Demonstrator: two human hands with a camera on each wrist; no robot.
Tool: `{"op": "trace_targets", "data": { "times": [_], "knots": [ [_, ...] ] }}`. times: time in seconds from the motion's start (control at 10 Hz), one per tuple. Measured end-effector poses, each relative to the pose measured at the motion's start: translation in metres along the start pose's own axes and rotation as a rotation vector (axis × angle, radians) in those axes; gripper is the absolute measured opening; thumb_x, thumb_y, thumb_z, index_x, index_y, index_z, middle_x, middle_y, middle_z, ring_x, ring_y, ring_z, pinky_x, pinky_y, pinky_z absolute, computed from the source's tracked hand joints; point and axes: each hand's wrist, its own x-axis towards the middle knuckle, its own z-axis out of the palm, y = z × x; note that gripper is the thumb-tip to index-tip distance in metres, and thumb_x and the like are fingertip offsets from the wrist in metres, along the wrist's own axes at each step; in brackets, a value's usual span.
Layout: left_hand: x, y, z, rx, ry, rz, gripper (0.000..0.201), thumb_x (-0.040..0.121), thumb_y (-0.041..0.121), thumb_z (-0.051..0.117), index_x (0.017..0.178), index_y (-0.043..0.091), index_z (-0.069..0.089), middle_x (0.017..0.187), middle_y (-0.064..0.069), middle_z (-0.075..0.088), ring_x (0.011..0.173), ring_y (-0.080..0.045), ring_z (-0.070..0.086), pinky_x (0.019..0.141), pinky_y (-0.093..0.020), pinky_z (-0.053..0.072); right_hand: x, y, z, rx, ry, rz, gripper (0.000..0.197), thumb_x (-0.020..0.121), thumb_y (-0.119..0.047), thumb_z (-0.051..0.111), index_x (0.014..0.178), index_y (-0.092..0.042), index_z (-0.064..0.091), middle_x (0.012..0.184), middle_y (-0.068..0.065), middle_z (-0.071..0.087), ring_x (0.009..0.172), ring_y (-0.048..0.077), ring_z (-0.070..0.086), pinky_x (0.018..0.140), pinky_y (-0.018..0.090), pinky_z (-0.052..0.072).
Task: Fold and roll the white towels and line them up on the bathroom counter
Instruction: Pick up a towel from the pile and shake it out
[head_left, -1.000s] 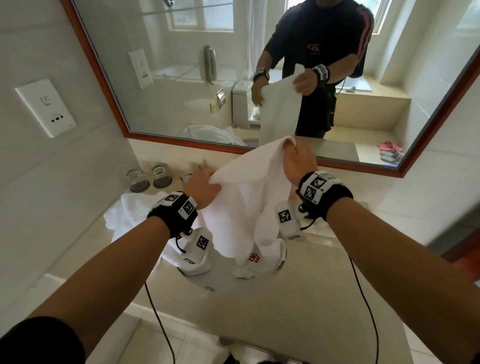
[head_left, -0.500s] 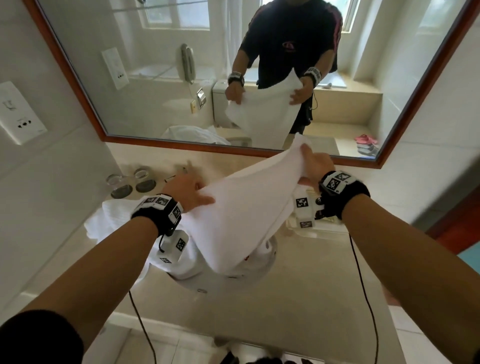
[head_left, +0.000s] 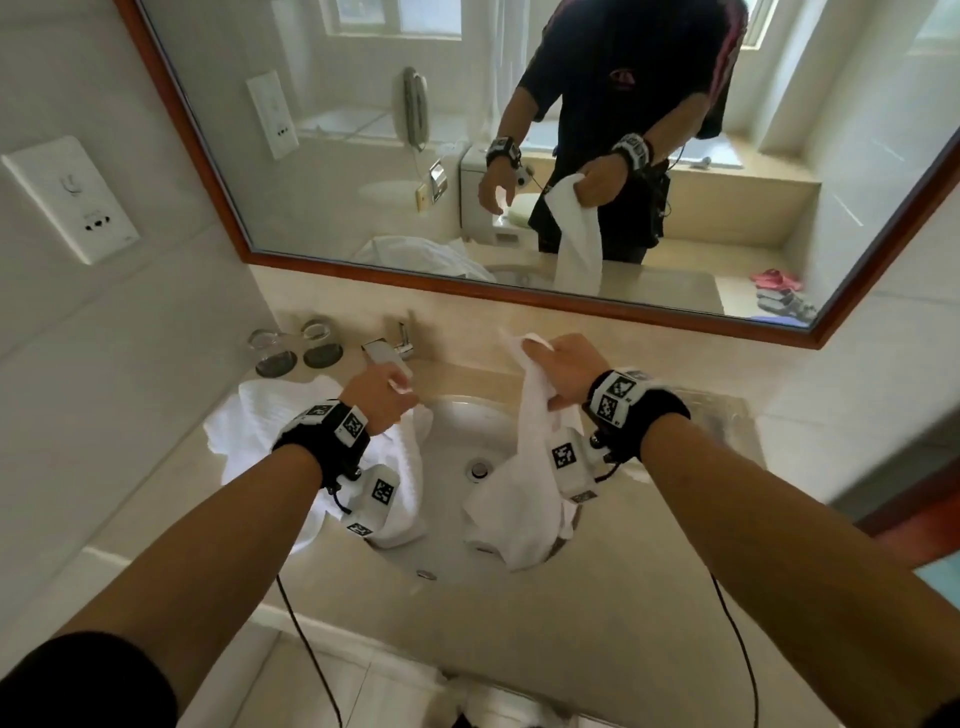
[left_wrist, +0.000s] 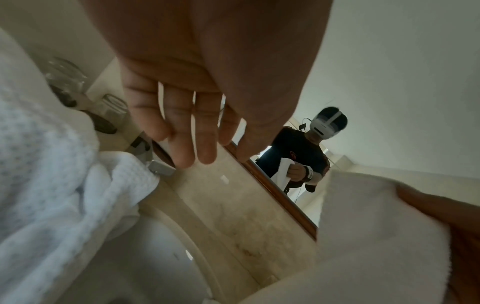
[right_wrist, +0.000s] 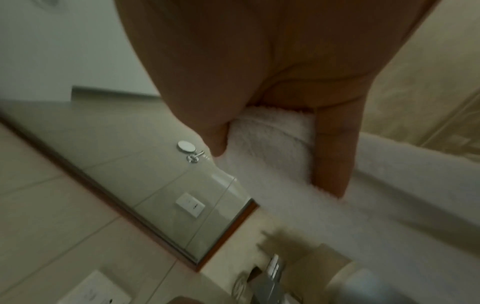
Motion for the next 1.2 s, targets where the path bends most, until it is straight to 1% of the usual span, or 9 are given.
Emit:
{"op": "trace_targets", "data": {
  "times": [0.2, 0.4, 0.6, 0.7, 0.8, 0.9, 1.0, 1.1, 1.2],
  "knots": [
    [0.0, -0.077, -0.026, 0.079, 0.071, -0.268, 0.033, 0.089, 0.032, 0.066, 0.115, 0.014, 0.057, 0.122, -0.007, 0.056, 0.104, -0.028, 0.056, 0.085, -0.031, 0.042, 0.041, -0.001, 0.054, -0.299, -0.145, 0.021, 0.037, 0.09, -0.036, 0.061, 0.097, 0.0, 0.065, 0.089, 0.016, 0.065, 0.073, 0.036, 0.068, 0.055, 0.039, 0.06],
    [0.007, -0.163, -0.064, -0.118, 0.146, -0.525, 0.048, 0.092, 0.028, 0.063, 0.134, 0.01, 0.05, 0.136, -0.013, 0.05, 0.12, -0.037, 0.051, 0.096, -0.041, 0.044, 0.075, 0.005, 0.122, -0.678, -0.46, 0.136, 0.021, 0.082, -0.031, 0.074, 0.075, -0.014, 0.062, 0.079, 0.004, 0.067, 0.066, 0.021, 0.062, 0.052, 0.024, 0.05],
    [0.024, -0.19, -0.056, -0.419, 0.029, -0.607, 0.056, 0.094, 0.017, 0.062, 0.146, 0.01, 0.041, 0.151, -0.013, 0.039, 0.137, -0.034, 0.04, 0.106, -0.046, 0.04, 0.102, -0.005, 0.174, -0.517, -0.459, 0.116, 0.032, 0.087, -0.033, 0.067, 0.1, -0.005, 0.065, 0.093, 0.009, 0.071, 0.069, 0.023, 0.066, 0.069, 0.04, 0.059],
    [0.032, -0.195, -0.054, -0.396, 0.1, -0.564, 0.045, 0.092, 0.016, 0.065, 0.135, 0.008, 0.054, 0.139, -0.014, 0.055, 0.129, -0.032, 0.051, 0.105, -0.042, 0.045, 0.109, -0.019, 0.181, -0.492, -0.46, 0.083, 0.026, 0.09, -0.028, 0.064, 0.1, -0.004, 0.064, 0.09, 0.008, 0.068, 0.072, 0.022, 0.063, 0.067, 0.036, 0.056],
    [0.036, -0.188, -0.061, -0.385, 0.242, -0.456, 0.022, 0.087, 0.007, 0.071, 0.107, 0.0, 0.071, 0.089, 0.001, 0.074, 0.105, -0.022, 0.065, 0.078, -0.007, 0.049, 0.114, -0.029, 0.184, -0.424, -0.488, 0.088, 0.029, 0.09, -0.024, 0.063, 0.115, -0.007, 0.062, 0.09, 0.008, 0.065, 0.072, 0.021, 0.06, 0.062, 0.033, 0.052],
    [0.036, -0.151, -0.065, -0.398, 0.32, -0.28, 0.023, 0.072, 0.009, 0.084, 0.086, 0.013, 0.066, 0.08, 0.004, 0.065, 0.083, -0.018, 0.066, 0.066, -0.01, 0.046, 0.114, -0.038, 0.188, -0.437, -0.481, 0.028, 0.03, 0.085, -0.027, 0.071, 0.108, -0.011, 0.06, 0.101, 0.006, 0.066, 0.077, 0.019, 0.066, 0.069, 0.036, 0.058],
    [0.03, -0.083, -0.076, -0.76, 0.204, -0.155, 0.045, 0.075, -0.007, 0.077, 0.108, 0.012, 0.054, 0.087, -0.005, 0.061, 0.079, -0.019, 0.061, 0.065, -0.029, 0.054, 0.109, -0.046, 0.194, -0.282, -0.483, -0.067, 0.079, 0.063, -0.039, 0.088, 0.127, -0.03, 0.043, 0.114, 0.002, 0.062, 0.096, 0.021, 0.067, 0.069, 0.037, 0.061],
    [0.028, -0.027, -0.093, -1.063, 0.057, -0.038, 0.052, 0.079, -0.013, 0.067, 0.122, 0.01, 0.051, 0.103, -0.015, 0.065, 0.095, -0.032, 0.065, 0.081, -0.046, 0.057, 0.097, -0.055, 0.194, -0.221, -0.428, -0.289, 0.092, 0.058, -0.038, 0.092, 0.134, -0.027, 0.042, 0.12, -0.006, 0.059, 0.109, 0.013, 0.059, 0.089, 0.029, 0.054],
    [0.022, 0.009, -0.109, -1.16, 0.018, 0.031, 0.047, 0.082, -0.01, 0.049, 0.124, 0.009, 0.05, 0.096, -0.014, 0.063, 0.087, -0.029, 0.062, 0.081, -0.044, 0.054, 0.08, -0.072, 0.169, -0.182, -0.286, -0.366, 0.041, 0.078, -0.006, 0.075, 0.116, -0.004, 0.06, 0.113, 0.015, 0.064, 0.106, 0.029, 0.06, 0.085, 0.03, 0.05]
  ]
}}
